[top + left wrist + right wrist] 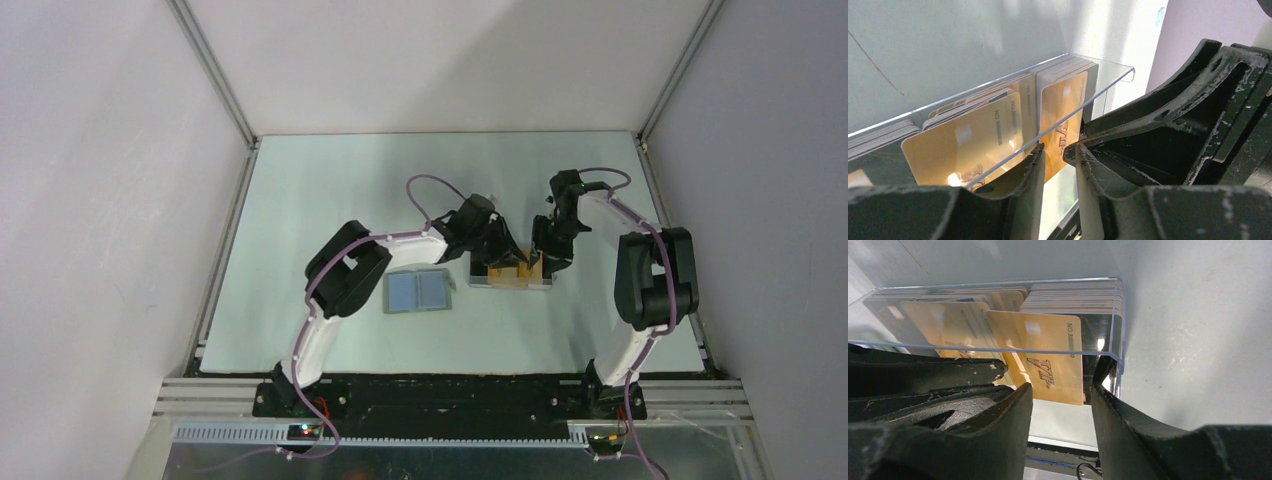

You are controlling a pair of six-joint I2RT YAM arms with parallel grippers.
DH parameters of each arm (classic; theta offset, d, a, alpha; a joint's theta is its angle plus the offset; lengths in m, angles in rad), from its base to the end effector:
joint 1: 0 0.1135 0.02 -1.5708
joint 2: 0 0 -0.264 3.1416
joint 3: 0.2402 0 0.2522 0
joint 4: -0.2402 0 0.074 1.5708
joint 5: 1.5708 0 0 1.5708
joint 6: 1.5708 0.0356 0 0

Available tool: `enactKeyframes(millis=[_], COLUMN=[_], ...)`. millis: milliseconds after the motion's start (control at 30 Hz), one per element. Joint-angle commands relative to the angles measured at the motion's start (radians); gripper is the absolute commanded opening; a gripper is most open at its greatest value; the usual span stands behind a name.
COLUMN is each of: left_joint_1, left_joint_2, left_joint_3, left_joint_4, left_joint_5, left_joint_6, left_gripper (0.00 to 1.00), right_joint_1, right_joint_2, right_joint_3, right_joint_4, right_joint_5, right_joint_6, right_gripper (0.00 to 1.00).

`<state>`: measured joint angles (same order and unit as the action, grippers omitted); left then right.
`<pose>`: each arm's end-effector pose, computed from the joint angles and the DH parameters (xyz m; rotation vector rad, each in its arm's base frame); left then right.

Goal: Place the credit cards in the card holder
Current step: Pick up the credit card from the storage box.

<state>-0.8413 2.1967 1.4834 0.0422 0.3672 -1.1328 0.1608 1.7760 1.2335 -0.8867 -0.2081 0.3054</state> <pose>0.3125 -0.3687 0.1459 -0.1480 2.6260 -1.3236 0.3245 0.0601 0.1891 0.1966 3.0251 0.3576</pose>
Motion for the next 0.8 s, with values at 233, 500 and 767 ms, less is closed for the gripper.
enactKeyframes(millis=[233, 500, 767], left_joint_1=[-0.039, -0.035, -0.038], left_joint_2=[0.054, -0.063, -0.065], left_joint_3=[-0.021, -0.084, -0.080], left_joint_4=[-0.036, -0.163, -0.156], left_joint_5=[0.005, -0.125, -0.075], left_joint_6=[0.018, 0.120, 0.118], left_gripper=[0.34, 0.38, 0.39], right_joint_1=[-0.019, -0.043, -0.050], right_joint_2=[-0.025, -0.045, -0.034], right_joint_3=[-0.070, -0.084, -0.088], right_joint_4=[0.126, 0.120, 0.121], right_joint_5=[-0.160, -0.128, -0.117], right_joint_6=[0.024, 0.023, 0.018], right_gripper=[0.48, 0.47, 0.48])
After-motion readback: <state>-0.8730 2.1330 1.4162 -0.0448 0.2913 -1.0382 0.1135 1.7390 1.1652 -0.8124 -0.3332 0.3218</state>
